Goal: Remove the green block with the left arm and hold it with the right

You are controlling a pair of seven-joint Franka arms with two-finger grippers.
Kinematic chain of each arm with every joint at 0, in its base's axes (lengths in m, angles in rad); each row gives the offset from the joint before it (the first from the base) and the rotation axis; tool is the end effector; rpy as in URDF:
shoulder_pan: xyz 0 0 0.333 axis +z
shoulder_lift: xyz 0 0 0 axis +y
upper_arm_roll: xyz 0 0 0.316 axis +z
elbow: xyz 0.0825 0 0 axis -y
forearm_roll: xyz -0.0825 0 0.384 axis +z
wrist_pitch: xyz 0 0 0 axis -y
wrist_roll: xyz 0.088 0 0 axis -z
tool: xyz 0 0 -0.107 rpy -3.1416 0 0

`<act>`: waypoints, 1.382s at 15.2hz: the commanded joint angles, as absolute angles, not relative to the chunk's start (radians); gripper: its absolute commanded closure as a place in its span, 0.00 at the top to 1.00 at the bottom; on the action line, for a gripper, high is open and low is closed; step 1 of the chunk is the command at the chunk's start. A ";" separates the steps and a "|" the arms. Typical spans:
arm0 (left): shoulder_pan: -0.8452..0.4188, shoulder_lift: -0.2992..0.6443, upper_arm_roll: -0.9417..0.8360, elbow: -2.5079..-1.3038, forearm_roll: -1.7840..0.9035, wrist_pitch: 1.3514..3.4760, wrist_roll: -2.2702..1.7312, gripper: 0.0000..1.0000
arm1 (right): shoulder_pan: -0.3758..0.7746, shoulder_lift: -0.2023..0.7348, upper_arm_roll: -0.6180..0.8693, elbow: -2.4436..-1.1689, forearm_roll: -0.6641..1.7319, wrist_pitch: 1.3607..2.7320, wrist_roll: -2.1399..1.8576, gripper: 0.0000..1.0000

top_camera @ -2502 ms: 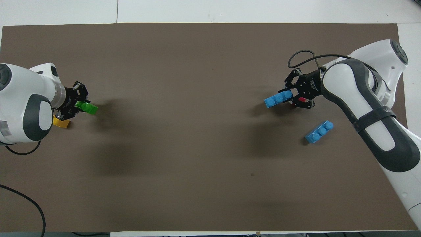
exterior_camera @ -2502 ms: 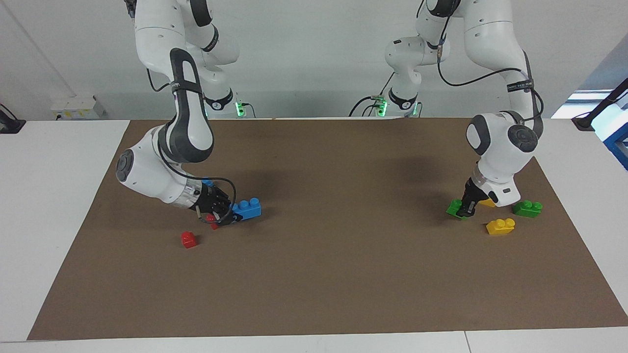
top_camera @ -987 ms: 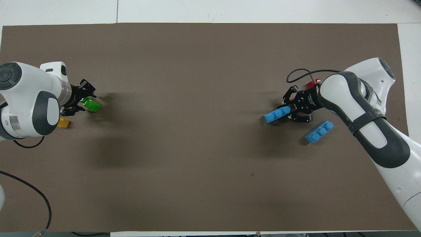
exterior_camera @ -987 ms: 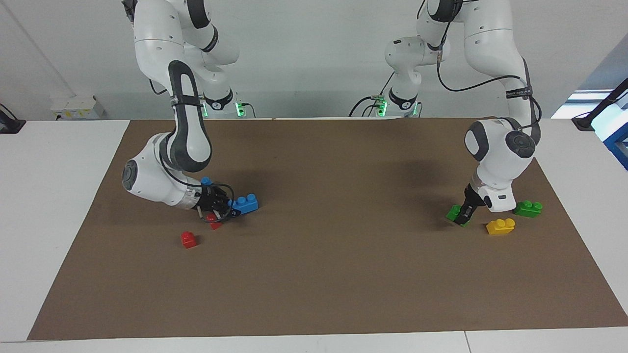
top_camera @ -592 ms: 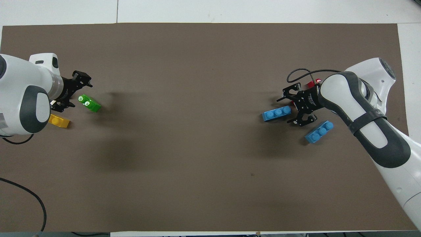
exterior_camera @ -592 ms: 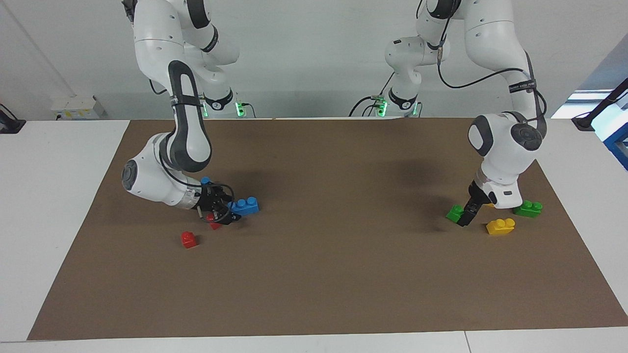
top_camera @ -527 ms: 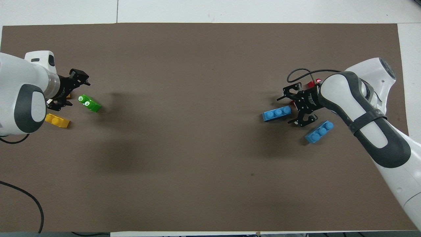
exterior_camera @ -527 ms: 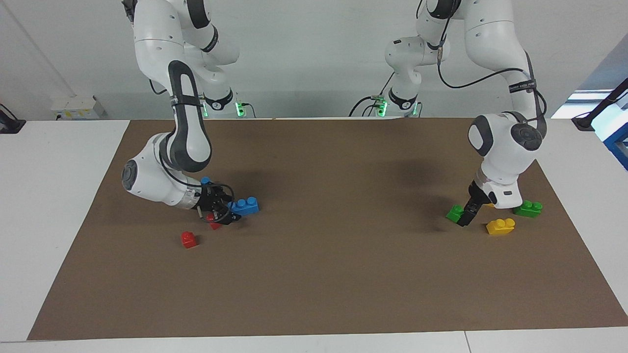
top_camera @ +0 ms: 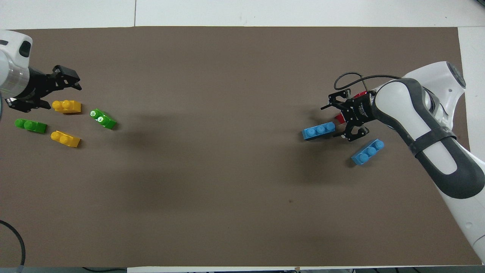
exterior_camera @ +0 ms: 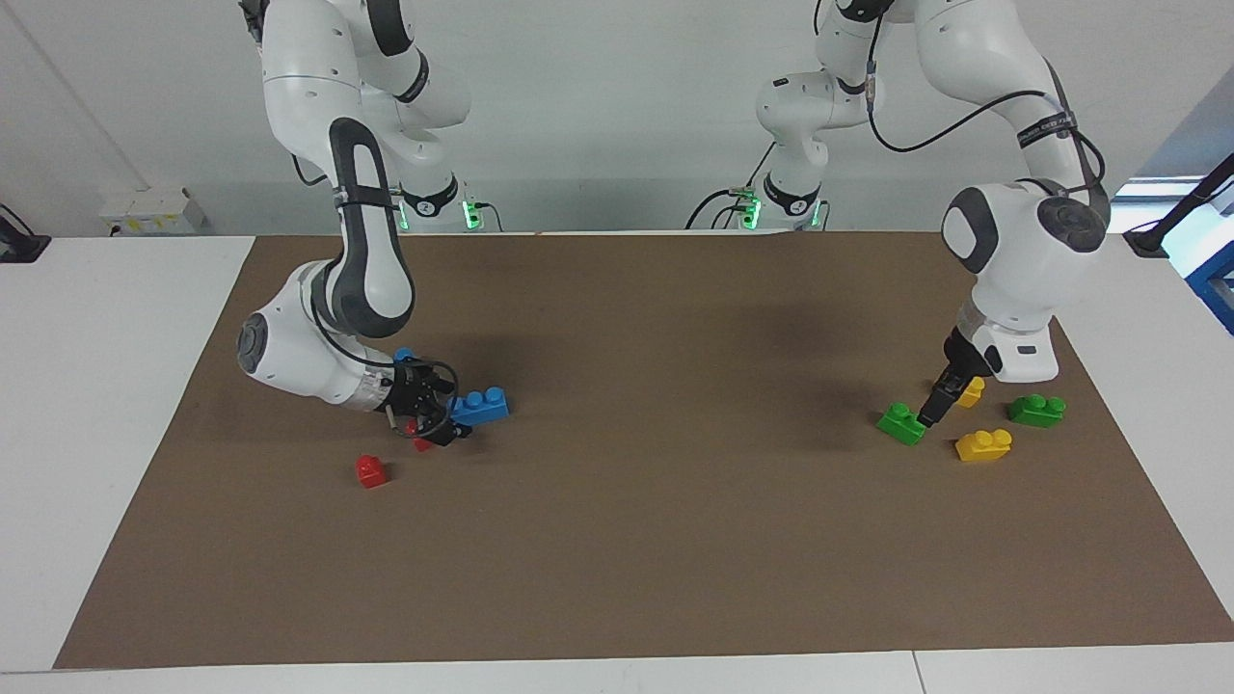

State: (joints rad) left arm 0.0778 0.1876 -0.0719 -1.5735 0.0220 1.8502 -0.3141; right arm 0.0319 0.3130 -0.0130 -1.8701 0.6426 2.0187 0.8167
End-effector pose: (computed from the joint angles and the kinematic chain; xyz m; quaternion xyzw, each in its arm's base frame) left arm 0.6297 0.0090 0.5380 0.9865 0.1575 0.0449 0.0029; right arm 0.6126 0.0470 0.3445 -0.8100 0.5145 0.1808 0.2158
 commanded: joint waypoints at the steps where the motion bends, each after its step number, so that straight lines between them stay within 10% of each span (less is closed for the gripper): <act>1: 0.086 0.135 -0.077 -1.549 0.028 1.787 -0.174 1.00 | 0.018 0.223 -0.009 -1.875 0.647 1.997 0.827 1.00; 8: 0.034 0.049 -0.051 -1.485 0.041 1.548 0.021 1.00 | 0.005 0.126 -0.017 -1.640 0.074 1.977 0.720 1.00; 21: -0.038 -0.120 -0.002 -1.712 0.035 1.692 -0.051 1.00 | -0.149 0.048 -0.009 -1.434 0.052 1.562 0.212 1.00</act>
